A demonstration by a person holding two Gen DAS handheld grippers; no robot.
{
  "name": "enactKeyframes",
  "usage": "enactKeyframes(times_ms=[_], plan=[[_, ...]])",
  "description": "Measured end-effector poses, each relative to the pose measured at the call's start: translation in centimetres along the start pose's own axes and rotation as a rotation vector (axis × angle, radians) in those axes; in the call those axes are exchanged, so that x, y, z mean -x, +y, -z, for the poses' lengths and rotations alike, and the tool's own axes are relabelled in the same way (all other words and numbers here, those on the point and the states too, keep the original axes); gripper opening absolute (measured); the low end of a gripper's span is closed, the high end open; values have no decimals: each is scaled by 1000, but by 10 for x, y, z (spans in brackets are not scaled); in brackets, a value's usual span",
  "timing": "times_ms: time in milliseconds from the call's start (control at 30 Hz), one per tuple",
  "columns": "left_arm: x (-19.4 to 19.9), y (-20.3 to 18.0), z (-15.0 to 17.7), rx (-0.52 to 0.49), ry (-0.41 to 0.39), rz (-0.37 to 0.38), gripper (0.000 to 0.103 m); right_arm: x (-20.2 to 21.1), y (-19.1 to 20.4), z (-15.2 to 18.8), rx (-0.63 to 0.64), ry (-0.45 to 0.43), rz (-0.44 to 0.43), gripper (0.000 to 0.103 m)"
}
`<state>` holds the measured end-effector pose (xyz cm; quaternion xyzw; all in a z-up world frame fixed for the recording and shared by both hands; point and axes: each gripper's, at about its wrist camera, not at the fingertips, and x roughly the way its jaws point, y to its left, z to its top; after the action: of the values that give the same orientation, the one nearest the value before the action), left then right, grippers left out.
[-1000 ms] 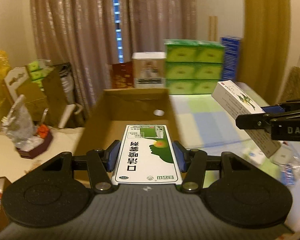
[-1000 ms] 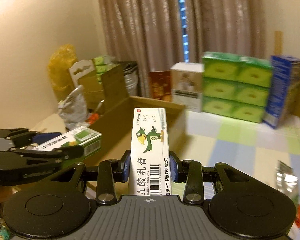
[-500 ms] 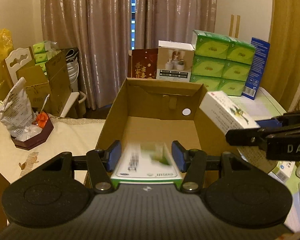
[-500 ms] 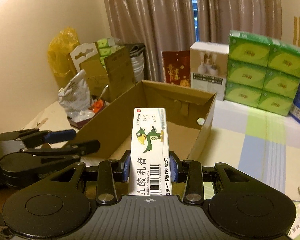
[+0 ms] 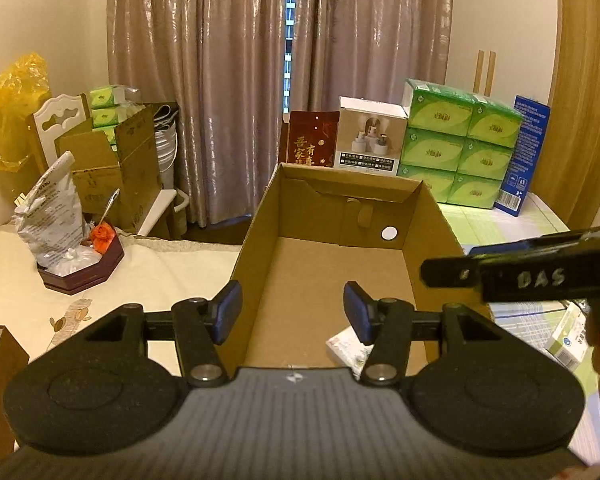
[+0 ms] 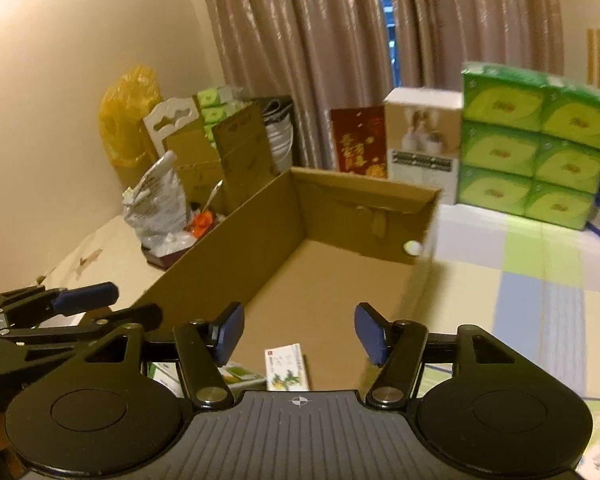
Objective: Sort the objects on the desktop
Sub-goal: 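Carry both boxes to the cardboard box and open both tools to drop them, then return both tools to the table above the remaining items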
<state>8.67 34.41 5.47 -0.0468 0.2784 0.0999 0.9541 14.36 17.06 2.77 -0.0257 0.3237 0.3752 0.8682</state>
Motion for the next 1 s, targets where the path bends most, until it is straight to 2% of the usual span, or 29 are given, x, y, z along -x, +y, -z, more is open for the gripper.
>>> enactKeyframes(times_ms=[200,267,467,600,767,933,1000], plan=[[25,-12,7,10,-3,3,52,60,-24,29,-75,-34,39,68],[37,-18,12,20,-6,11,53,84,-33,44,-100,-48,63,73],[75,-44,24,37,-23,32,64,157,-70,97,-134,-67,186,83],[99,-75,35,-2,-39,48,72,203,-105,136,-165,-57,307,88],[116,-120,54,-15,-21,113,85,250,-150,176,-259,-37,435,92],[120,-166,76,-37,11,190,99,287,-180,201,-331,-48,500,101],[118,-181,84,-46,31,221,102,297,-187,207,-351,-54,515,101]])
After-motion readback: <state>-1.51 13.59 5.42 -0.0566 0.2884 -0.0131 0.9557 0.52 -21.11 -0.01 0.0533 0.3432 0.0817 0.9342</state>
